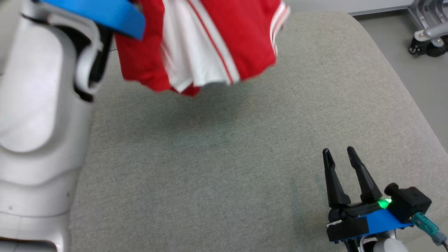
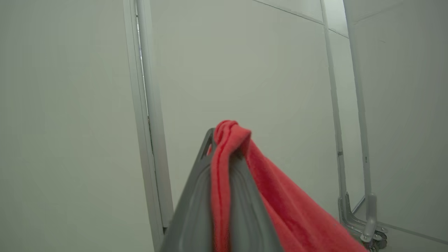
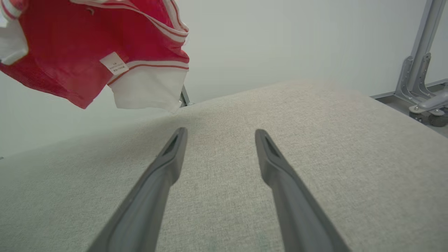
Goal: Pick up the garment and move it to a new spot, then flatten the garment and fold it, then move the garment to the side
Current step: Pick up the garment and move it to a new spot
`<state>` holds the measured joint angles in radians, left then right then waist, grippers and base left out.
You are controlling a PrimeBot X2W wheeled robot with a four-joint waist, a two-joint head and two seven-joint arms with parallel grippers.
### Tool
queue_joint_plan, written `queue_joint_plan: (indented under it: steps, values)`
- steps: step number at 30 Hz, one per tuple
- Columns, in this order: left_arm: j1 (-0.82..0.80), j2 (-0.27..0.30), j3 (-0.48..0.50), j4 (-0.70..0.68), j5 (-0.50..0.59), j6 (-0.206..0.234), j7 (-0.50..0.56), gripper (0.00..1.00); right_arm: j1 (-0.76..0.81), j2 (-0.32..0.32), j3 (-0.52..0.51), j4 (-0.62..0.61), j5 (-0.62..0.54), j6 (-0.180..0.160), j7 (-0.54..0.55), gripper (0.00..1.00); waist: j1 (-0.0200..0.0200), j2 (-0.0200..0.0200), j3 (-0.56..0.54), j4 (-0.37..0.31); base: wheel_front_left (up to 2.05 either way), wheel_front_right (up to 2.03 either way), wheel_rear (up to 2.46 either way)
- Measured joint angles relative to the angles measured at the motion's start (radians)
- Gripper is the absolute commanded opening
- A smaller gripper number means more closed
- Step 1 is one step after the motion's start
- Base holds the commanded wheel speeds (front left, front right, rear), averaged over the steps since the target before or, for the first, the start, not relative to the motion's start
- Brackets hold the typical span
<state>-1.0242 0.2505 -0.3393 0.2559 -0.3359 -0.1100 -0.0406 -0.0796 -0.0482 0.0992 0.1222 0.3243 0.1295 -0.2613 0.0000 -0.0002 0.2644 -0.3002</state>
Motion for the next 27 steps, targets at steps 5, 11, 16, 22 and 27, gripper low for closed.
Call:
queue_joint_plan:
  steps: [5, 11, 16, 22, 27]
  values:
    - [0.147, -0.036, -0.07, 0.076, -0.017, -0.005, -0.025, 0.0, -0.014, 0.0, -0.005, 0.002, 0.002, 0.0, -0.001, 1.0, 0.0002, 0.0003, 0.011, 0.004, 0.0, 0.0, 0.0]
    - [0.329, -0.083, -0.139, 0.174, -0.037, -0.006, -0.07, 0.0, -0.019, 0.0, -0.007, 0.008, -0.006, 0.0, -0.001, 1.0, 0.0001, 0.0003, 0.006, 0.034, 0.0, 0.0, 0.0]
    - [0.428, -0.114, -0.211, 0.236, -0.043, -0.009, -0.097, 0.0, -0.018, 0.0, -0.007, 0.021, -0.018, 0.0, -0.001, 1.0, 0.0, 0.0001, -0.005, 0.061, 0.0, 0.0, 0.0]
    - [0.498, -0.132, -0.288, 0.286, -0.043, -0.014, -0.117, 0.95, -0.017, 0.0, 0.0, 0.038, -0.022, 0.0, -0.001, 1.0, 0.0, 0.0001, -0.026, 0.083, 0.0, 0.0, 0.0]
    - [0.525, -0.152, -0.299, 0.282, -0.055, -0.013, -0.167, 1.0, 0.001, 0.0, -0.012, 0.05, -0.025, 0.0, -0.001, 1.0, 0.0, 0.0002, -0.061, 0.11, 0.0, 0.0, 0.0]
